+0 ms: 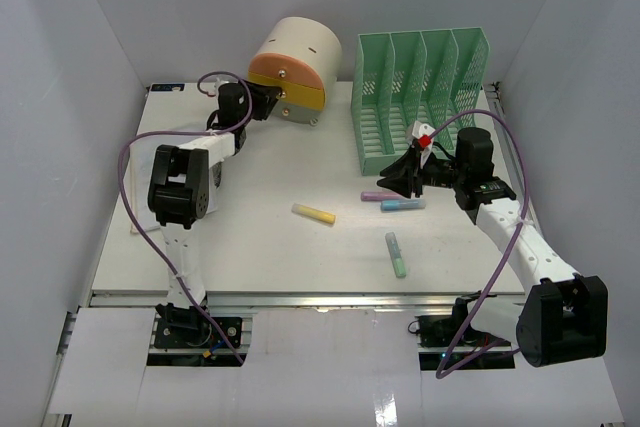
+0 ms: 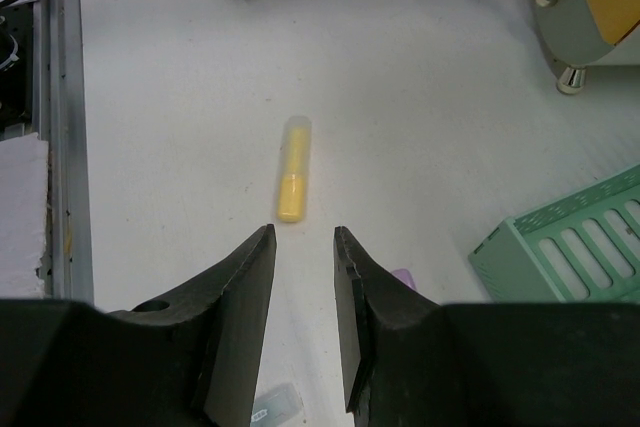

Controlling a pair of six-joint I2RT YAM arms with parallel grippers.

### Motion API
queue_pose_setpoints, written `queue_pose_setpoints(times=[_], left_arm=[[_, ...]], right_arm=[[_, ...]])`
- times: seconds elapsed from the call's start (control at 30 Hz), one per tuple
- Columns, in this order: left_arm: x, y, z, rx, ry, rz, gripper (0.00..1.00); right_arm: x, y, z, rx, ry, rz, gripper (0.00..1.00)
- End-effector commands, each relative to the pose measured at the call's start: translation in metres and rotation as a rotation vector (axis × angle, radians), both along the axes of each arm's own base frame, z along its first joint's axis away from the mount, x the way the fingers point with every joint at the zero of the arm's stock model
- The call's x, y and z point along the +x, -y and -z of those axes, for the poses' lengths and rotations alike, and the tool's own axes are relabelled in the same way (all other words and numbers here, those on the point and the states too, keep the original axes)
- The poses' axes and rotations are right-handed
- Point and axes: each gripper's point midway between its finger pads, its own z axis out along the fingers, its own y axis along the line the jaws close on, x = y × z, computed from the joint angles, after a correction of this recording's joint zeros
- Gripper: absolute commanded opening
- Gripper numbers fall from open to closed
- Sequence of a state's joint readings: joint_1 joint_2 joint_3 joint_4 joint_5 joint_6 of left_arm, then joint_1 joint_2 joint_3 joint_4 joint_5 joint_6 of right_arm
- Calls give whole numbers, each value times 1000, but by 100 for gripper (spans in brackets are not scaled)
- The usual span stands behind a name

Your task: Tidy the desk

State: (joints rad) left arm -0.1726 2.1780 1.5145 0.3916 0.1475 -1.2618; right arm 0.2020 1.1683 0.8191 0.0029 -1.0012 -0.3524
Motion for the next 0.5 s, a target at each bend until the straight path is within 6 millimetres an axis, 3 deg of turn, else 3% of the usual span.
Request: queue_pose_setpoints(times=[0.0, 0.23, 0.37, 0.47], left_arm=[[-11, 1, -18, 49, 100, 42, 57], [-42, -11, -26, 194, 239, 132, 77], [-53, -13, -21, 261, 274, 171, 77], [-58, -14, -5, 251, 258, 195, 76]], right_arm=[[-1, 2, -8, 8, 54, -6, 37], [-1, 3, -9, 10, 57, -6, 37], [-2, 3, -9, 11, 57, -7, 37], [-1, 3, -7, 9, 55, -7, 37]])
